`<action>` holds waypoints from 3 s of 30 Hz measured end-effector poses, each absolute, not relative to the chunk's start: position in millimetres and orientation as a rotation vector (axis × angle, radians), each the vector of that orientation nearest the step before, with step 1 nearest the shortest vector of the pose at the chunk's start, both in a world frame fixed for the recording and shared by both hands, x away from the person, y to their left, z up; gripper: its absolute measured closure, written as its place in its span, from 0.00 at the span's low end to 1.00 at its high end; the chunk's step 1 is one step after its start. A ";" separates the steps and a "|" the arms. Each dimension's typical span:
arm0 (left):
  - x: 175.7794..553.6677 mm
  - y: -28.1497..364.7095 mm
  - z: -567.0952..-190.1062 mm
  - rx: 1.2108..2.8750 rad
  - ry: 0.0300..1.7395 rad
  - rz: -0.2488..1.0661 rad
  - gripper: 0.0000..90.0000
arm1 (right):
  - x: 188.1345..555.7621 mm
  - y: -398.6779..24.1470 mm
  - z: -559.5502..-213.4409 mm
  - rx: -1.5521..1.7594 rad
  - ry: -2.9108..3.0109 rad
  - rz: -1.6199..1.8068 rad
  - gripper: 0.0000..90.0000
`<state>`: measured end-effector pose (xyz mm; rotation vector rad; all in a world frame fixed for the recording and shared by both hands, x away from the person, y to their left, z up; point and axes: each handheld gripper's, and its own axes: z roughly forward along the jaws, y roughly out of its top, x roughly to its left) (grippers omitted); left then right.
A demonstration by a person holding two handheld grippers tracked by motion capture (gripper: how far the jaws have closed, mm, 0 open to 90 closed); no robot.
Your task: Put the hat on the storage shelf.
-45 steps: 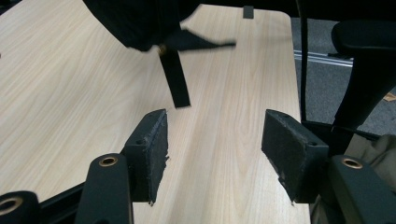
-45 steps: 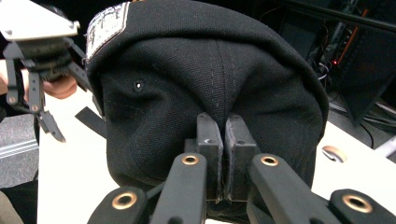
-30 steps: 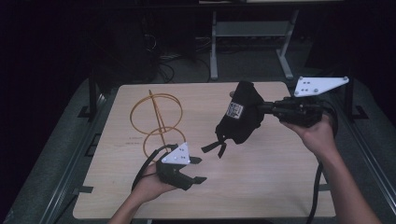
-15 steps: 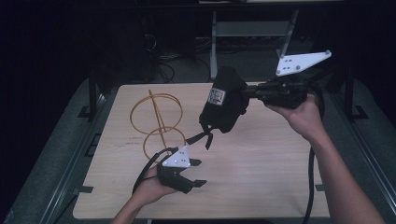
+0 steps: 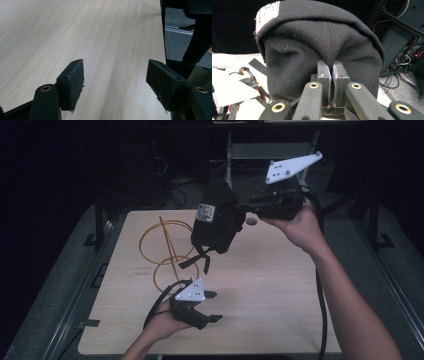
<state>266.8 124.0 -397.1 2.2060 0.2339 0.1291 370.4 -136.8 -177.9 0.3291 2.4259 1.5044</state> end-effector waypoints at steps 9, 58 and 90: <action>266.8 124.3 -398.5 2.208 0.219 0.129 0.32 | 386.4 -91.0 -173.4 0.285 2.508 1.455 0.96; 263.4 113.1 -405.1 2.222 0.179 0.096 0.30 | 439.3 65.0 -213.6 0.292 2.791 1.283 0.55; 267.7 117.5 -408.8 2.206 0.241 0.129 0.22 | 441.4 -16.6 -215.7 0.493 2.697 1.401 0.39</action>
